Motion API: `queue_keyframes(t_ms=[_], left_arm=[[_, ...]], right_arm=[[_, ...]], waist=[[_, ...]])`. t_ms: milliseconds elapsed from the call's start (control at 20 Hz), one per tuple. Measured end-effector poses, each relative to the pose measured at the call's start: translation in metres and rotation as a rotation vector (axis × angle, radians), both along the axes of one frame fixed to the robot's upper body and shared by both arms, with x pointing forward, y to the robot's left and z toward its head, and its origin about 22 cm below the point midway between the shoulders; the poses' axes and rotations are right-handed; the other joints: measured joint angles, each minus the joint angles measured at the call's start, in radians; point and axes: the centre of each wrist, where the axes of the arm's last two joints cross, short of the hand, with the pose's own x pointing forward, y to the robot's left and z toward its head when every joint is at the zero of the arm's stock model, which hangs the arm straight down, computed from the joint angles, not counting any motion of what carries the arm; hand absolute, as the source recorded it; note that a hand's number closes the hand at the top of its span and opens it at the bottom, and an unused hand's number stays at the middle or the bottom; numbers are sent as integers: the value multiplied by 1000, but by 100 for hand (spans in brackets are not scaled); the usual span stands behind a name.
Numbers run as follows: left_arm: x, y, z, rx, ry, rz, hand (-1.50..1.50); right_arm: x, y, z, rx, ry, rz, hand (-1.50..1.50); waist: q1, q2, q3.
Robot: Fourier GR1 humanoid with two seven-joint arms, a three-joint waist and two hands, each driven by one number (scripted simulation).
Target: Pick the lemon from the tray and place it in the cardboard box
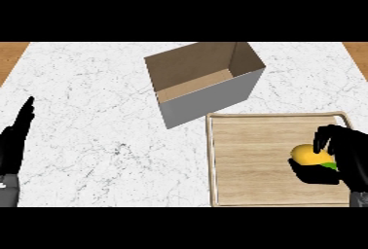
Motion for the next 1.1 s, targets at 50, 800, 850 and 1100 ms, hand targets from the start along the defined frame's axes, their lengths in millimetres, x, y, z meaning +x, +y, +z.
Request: queue_keyframes(t_ms=[50,800,850,1100], left_arm=[[0,-1,-3,1,-1,1,0],[7,-6,-5,0,-8,-27,0],[8,-6,-3,0,-8,-30,0],[6,-8,-7,-7,-6,-36,0]], right_arm=[[-2,5,11,-1,-34,-15,150],[19,89,106,98,-326,165,150],[25,97,109,122,-328,167,150],[66,124,126,231,-345,162,150]], waist=[[1,0,0],[23,6,0],[24,6,0],[30,7,0]])
